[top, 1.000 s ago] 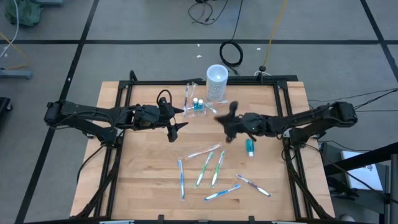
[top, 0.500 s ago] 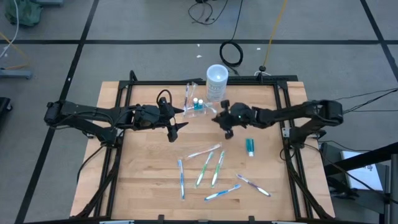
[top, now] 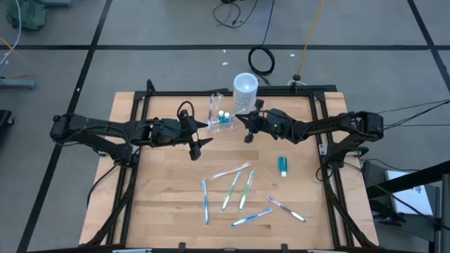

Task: Pick & Place toothbrushing station
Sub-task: Put the orange toothbrush into the transparent organizer

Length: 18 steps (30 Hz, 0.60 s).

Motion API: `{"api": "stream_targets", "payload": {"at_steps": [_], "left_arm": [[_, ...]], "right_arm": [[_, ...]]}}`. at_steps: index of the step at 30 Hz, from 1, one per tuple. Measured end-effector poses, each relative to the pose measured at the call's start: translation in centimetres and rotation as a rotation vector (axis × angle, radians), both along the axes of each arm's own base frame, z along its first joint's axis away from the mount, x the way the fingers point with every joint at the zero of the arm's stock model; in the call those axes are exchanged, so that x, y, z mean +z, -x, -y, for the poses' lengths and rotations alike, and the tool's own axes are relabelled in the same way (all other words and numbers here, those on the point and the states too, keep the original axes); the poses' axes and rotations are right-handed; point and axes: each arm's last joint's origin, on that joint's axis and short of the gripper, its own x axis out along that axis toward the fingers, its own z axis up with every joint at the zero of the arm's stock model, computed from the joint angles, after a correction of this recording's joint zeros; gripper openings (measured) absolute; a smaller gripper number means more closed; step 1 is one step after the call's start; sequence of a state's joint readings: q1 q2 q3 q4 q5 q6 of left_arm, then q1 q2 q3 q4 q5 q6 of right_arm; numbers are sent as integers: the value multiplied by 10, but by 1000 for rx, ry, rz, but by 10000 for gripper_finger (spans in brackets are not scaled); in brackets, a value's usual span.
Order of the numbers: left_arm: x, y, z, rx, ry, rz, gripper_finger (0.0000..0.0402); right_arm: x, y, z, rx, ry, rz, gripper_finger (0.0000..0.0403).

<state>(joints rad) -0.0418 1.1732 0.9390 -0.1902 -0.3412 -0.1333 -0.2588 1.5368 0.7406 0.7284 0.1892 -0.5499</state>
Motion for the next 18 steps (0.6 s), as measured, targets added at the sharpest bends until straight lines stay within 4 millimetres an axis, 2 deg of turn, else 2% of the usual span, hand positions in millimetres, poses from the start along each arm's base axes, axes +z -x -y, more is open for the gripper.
{"api": "stream_targets", "payload": {"at_steps": [8,13,18], "left_arm": [[0,0,0,1,0,0,273],[0,0,0,1,0,0,274],[0,0,0,-1,-3,-1,274]], "right_arm": [[-1,6,11,-278,0,-2,0],[-1,7,16,-296,-23,14,0],[3,4,1,-243,84,-33,0]]}}
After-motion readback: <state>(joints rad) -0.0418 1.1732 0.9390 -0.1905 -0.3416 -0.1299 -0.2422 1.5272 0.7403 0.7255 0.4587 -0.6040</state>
